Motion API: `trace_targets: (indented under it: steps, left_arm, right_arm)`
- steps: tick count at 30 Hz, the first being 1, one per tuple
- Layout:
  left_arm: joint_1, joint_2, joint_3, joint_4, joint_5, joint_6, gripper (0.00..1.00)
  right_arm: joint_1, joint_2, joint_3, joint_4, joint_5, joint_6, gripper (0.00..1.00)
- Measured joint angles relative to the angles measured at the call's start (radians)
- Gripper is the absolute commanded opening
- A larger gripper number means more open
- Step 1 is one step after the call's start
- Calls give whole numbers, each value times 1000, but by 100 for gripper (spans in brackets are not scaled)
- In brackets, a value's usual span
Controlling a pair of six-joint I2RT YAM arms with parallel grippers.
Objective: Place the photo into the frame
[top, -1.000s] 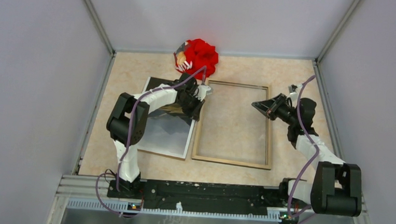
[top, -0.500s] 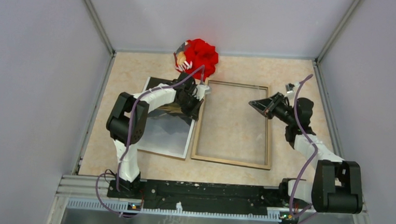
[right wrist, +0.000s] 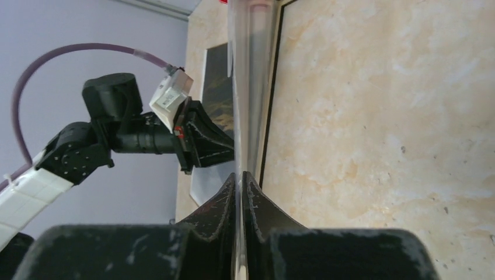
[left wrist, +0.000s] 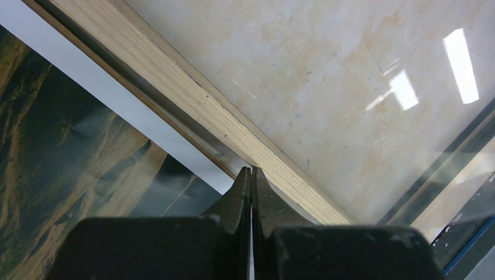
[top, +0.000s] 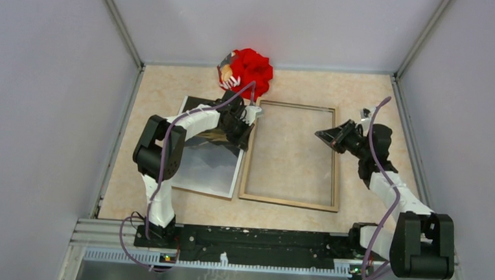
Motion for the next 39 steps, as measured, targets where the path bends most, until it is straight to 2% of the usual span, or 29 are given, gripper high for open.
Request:
trace_targets:
  steps: [4,8,19,20,23,26,31,39]
  left_arm:
    - [0,0,0,0,0,0,0]
    - [0,0,0,0,0,0,0]
    - [0,0,0,0,0,0,0]
    - [0,0,0,0,0,0,0]
    - [0,0,0,0,0,0,0]
    - [0,0,0,0,-1,0,0]
    - [0,0,0,0,-1,0,0]
    - [0,0,0,0,-1,0,0]
  right_arm:
    - [4,-10,13,-90,40,-55,12]
    - [5,-5,13,-154,56,-94,13]
    - [5,76,13,-147,50,-104,17]
    - [5,84,13,-147,50,-105,21]
    - [5,98,13,-158,58,-111,47]
    - [5,100,21,-212,79,-140,65]
    - [8,100,88,-343,123,-201,75]
    - [11,128,164,-462,188,-282,79]
